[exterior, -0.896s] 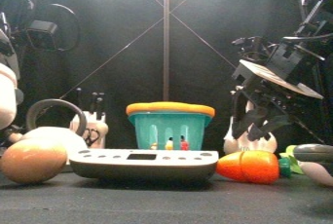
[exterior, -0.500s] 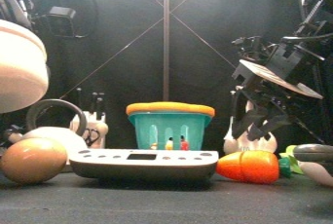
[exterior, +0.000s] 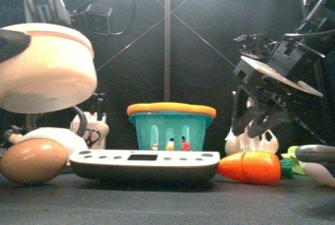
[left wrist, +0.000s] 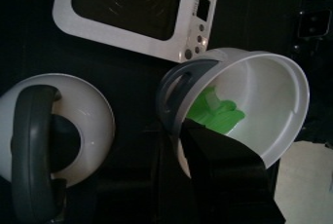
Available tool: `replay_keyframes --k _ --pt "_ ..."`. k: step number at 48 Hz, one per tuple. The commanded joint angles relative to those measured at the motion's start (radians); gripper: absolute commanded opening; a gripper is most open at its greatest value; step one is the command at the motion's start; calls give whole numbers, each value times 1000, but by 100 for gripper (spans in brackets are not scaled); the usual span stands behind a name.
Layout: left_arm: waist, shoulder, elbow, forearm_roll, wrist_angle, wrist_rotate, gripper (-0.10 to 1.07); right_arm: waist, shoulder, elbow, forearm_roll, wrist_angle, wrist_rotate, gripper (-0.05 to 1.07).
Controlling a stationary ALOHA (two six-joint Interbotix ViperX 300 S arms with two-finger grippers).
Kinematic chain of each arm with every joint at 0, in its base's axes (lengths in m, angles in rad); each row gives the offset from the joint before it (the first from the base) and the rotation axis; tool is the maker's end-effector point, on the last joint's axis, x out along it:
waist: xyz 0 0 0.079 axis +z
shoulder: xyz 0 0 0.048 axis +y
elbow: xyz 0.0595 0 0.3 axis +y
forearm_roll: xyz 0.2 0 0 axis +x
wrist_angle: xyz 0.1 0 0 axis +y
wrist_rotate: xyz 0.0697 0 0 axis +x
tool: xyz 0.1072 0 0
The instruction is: Place pot onto stove
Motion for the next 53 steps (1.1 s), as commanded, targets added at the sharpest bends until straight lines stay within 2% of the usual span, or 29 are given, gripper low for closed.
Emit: replay_keyframes --k 1,12,22,37,53 --pt "17 28 -61 2 -15 -3 55 -6 -38 -3 -8 3 -2 79" --pt "43 176 -189 3 -26 0 55 -5 -40 8 -8 2 -2 79" --pt "83 295 -291 25 9 0 55 2 -40 12 -8 3 -2 79" --pt "114 399 -390 46 23 0 55 2 -38 15 -8 3 3 79" --pt "141 468 -437 72 74 2 56 3 -32 15 -8 2 5 79"
